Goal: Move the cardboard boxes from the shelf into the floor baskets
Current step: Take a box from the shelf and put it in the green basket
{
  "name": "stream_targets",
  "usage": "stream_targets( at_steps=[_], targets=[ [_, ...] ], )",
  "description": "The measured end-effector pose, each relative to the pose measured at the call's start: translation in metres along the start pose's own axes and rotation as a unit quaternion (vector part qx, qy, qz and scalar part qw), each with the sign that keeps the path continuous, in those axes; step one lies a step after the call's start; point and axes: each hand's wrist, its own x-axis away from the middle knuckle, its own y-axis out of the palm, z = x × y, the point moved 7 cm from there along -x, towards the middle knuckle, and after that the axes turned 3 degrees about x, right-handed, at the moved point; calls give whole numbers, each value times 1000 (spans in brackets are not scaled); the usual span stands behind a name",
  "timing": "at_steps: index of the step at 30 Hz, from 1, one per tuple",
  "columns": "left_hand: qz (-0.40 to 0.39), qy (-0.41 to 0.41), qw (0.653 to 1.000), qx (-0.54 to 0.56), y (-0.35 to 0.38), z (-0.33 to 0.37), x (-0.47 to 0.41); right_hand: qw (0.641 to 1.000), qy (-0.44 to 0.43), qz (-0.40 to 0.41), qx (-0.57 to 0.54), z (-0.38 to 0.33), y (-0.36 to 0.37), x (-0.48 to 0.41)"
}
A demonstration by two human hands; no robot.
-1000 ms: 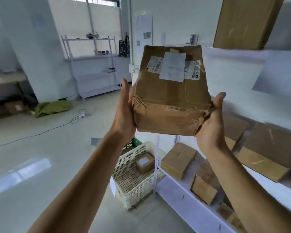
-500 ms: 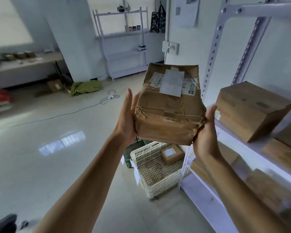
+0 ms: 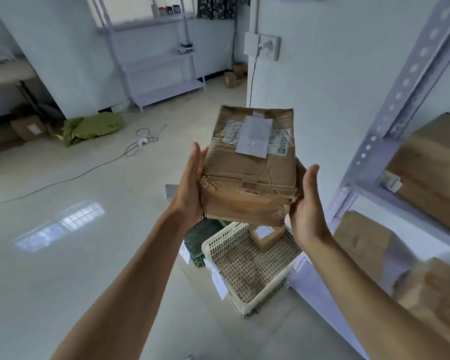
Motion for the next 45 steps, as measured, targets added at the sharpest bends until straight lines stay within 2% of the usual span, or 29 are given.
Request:
stream_targets(
  at_steps=[8, 19, 29, 35, 42, 45],
  targets=[
    [-38, -62, 997, -40, -93, 9, -94, 997, 27, 66, 5, 52, 73, -58],
    [-93, -151, 980, -87, -145, -38, -231, 984, 92, 153, -31, 153, 85, -150],
    [-114, -244, 955, -125, -174, -132, -386, 957, 170, 236, -19, 265, 53, -245],
    [-124, -279, 945, -116, -188, -186, -434, 949, 207, 235, -28, 312, 42, -278],
    [-167, -340, 915, -137, -210, -266, -499, 915, 284, 287, -25, 406, 23, -307],
    [-162, -358, 908, -145, -230, -307, -533, 893, 323, 312, -30, 456, 19, -322]
  ],
)
